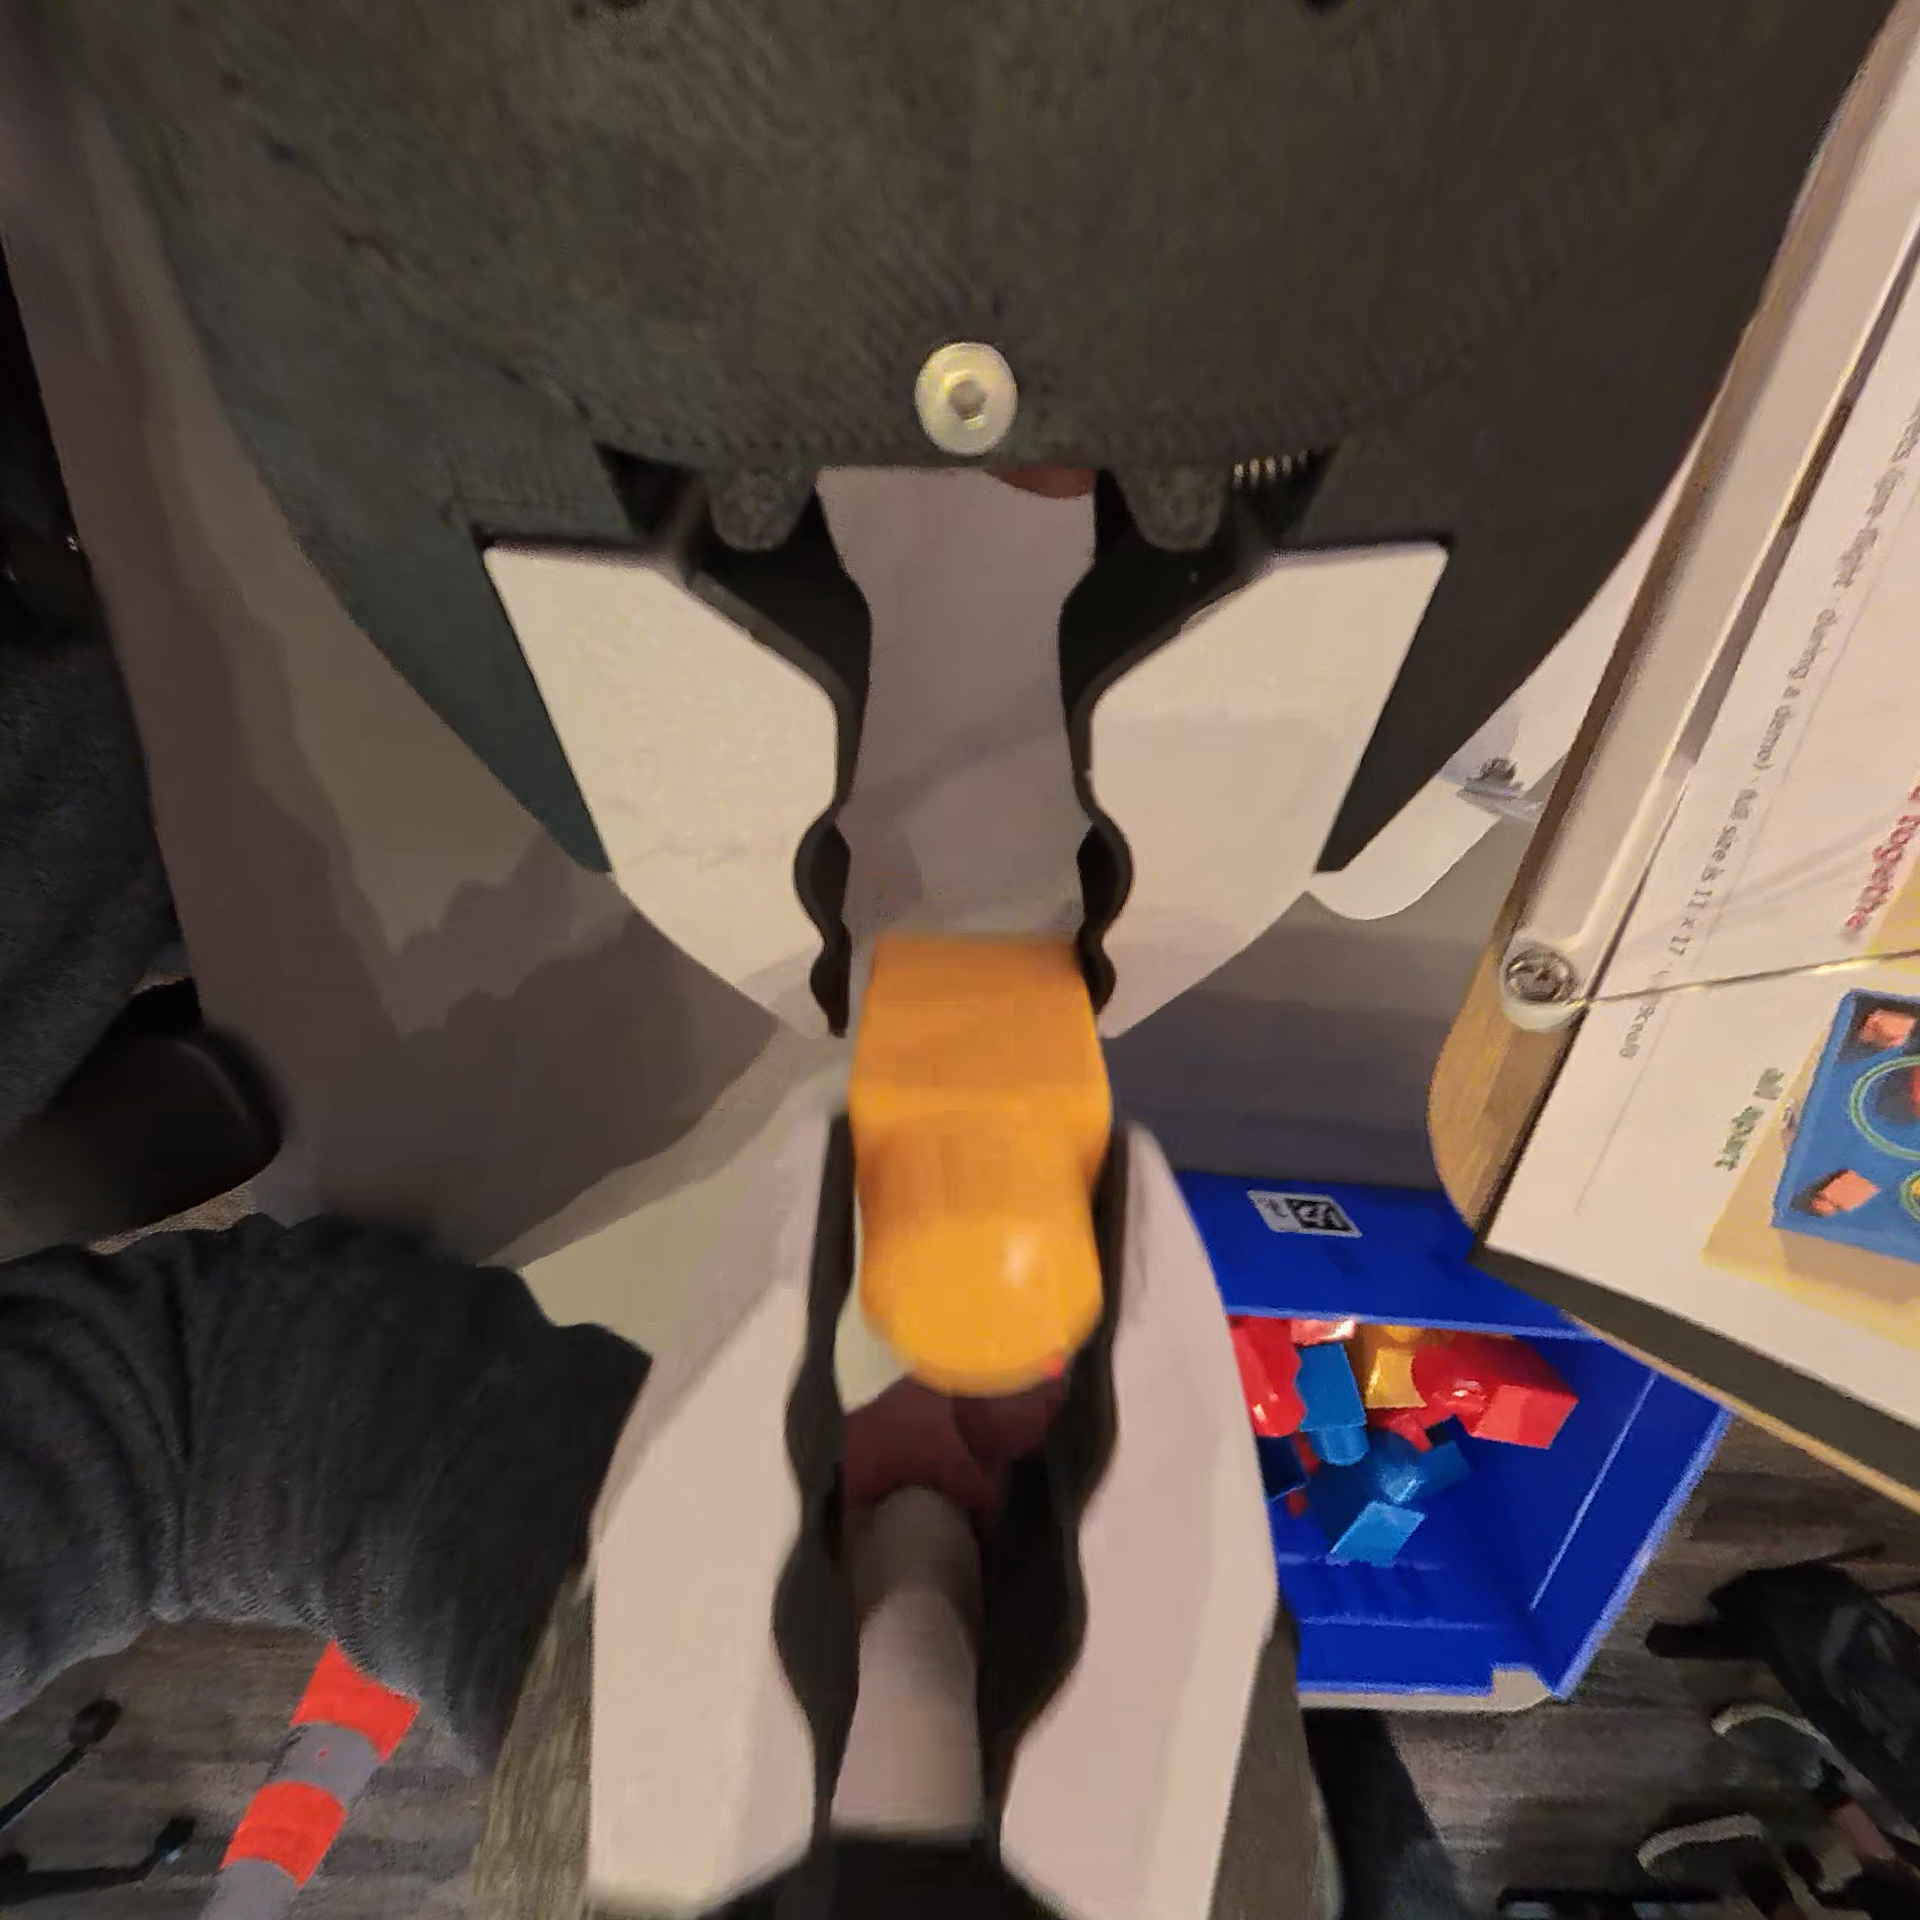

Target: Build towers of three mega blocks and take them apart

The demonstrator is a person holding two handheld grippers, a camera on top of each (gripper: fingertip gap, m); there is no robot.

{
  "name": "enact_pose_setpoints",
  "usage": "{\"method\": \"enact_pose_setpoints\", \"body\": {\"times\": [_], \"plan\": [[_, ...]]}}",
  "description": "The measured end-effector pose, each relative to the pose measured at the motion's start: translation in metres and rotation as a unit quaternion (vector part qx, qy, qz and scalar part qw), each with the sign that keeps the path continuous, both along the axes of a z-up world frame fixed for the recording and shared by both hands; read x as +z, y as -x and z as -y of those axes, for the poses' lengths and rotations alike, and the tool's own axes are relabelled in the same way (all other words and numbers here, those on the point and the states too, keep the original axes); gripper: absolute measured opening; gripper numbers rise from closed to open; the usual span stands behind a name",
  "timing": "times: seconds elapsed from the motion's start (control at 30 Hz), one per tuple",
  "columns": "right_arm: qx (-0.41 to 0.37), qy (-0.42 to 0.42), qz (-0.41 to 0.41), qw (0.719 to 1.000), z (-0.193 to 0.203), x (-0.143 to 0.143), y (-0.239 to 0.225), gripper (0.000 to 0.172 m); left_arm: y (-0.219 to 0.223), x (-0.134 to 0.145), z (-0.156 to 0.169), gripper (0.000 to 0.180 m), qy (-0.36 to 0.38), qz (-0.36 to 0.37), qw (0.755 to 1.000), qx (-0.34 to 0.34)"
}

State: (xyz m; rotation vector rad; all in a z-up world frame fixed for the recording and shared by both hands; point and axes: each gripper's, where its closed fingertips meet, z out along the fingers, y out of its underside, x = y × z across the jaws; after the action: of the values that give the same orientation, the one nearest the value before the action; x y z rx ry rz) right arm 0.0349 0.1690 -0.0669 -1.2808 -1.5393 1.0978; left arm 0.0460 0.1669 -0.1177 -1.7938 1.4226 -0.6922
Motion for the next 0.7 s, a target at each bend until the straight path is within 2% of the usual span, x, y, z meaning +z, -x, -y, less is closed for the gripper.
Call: {"method": "enact_pose_setpoints", "body": {"times": [0.13, 0.3, 0.33, 0.37, 0.43, 0.53, 0.6, 0.7], "plan": [[-0.139, -0.008, 0.005, 0.990, -0.066, 0.001, -0.054, 0.032, 0.009, 0.006, -0.003, 0.039, 0.000, 0.011, 1.000, 0.009], [-0.304, 0.039, 0.051, 0.951, -0.144, -0.036, -0.134, 0.034, 0.022, 0.015, -0.008, 0.035, -0.016, 0.012, 0.999, 0.032], [-0.336, 0.046, 0.070, 0.938, -0.156, -0.046, -0.148, 0.045, 0.026, 0.016, -0.010, 0.036, -0.018, 0.008, 0.999, 0.040], [-0.358, 0.044, 0.090, 0.928, -0.164, -0.054, -0.158, 0.048, 0.032, 0.018, -0.012, 0.037, -0.023, 0.003, 0.998, 0.050], [-0.370, 0.033, 0.098, 0.923, -0.166, -0.054, -0.164, 0.049, 0.046, 0.024, -0.015, 0.038, -0.034, 0.001, 0.997, 0.072], [-0.339, 0.020, 0.061, 0.938, -0.151, -0.032, -0.147, 0.045, 0.086, 0.037, -0.023, 0.039, -0.064, -0.013, 0.988, 0.137], [-0.322, 0.006, 0.068, 0.944, -0.141, -0.028, -0.135, 0.045, 0.132, 0.044, -0.034, 0.040, -0.090, -0.030, 0.973, 0.211], [-0.296, -0.014, 0.068, 0.953, -0.128, -0.023, -0.115, 0.044, 0.211, 0.047, -0.043, 0.045, -0.086, -0.021, 0.943, 0.319]]}}
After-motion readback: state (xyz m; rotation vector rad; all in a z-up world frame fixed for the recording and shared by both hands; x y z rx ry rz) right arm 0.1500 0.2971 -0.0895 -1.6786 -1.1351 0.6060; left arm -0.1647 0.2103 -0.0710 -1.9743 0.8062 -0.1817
